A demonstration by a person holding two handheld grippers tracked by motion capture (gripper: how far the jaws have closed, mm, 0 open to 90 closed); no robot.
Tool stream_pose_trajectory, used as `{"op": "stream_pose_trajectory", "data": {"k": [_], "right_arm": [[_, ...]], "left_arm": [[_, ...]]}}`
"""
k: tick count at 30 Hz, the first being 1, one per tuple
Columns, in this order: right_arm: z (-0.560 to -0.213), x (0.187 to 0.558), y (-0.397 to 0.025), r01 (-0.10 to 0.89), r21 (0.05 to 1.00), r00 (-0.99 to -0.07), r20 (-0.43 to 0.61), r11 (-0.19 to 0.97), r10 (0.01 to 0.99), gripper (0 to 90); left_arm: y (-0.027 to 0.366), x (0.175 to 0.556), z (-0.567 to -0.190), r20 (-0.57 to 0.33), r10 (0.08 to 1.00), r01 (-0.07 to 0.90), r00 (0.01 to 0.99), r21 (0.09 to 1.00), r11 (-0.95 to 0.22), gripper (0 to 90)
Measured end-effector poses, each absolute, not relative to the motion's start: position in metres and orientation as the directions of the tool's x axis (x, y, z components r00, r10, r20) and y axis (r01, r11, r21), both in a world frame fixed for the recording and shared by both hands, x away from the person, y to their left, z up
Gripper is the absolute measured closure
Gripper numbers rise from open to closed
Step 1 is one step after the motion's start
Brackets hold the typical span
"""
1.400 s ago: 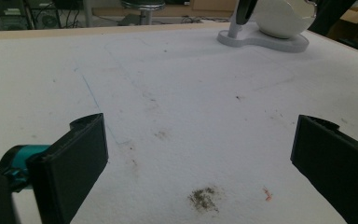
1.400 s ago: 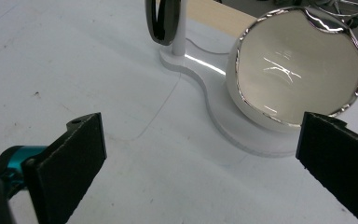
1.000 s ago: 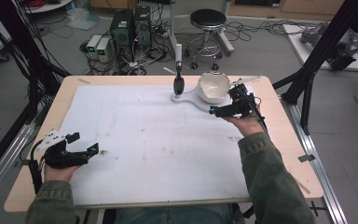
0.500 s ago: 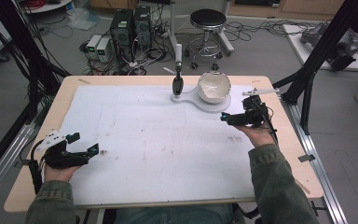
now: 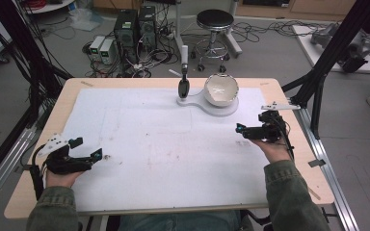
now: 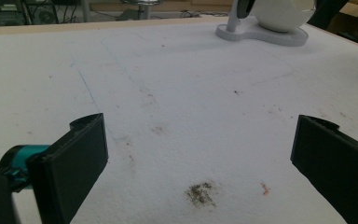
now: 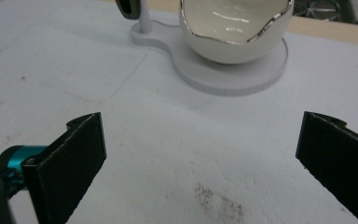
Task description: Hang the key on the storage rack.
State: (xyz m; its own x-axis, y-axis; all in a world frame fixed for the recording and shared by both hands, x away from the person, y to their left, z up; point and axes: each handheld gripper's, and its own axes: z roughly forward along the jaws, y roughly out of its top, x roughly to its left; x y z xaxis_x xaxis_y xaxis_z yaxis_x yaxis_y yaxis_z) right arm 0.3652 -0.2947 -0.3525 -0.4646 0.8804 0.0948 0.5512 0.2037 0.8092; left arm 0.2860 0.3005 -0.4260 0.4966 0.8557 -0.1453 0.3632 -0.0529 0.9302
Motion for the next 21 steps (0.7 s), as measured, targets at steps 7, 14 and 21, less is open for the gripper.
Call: {"op": "stream_pose_trajectory", "data": {"k": [7, 14, 21], "right_arm": [[-0.368, 0.354, -0.306, 0.519, 0.841, -0.474, 0.136, 0.151, 0.870, 0.5], [-0.384, 0.341, -0.313, 0.467, 0.873, -0.481, 0.118, 0.140, 0.869, 0.5], [-0.400, 0.337, -0.319, 0.485, 0.861, -0.479, 0.118, 0.150, 0.870, 0.5]], "left_arm": [[0.300, 0.286, -0.426, -0.149, 0.852, 0.373, 0.501, 0.926, -0.058, 4.3], [0.300, 0.286, -0.427, -0.145, 0.854, 0.378, 0.500, 0.924, -0.064, 4.3], [0.300, 0.286, -0.427, -0.148, 0.854, 0.384, 0.500, 0.921, -0.065, 4.3]]}}
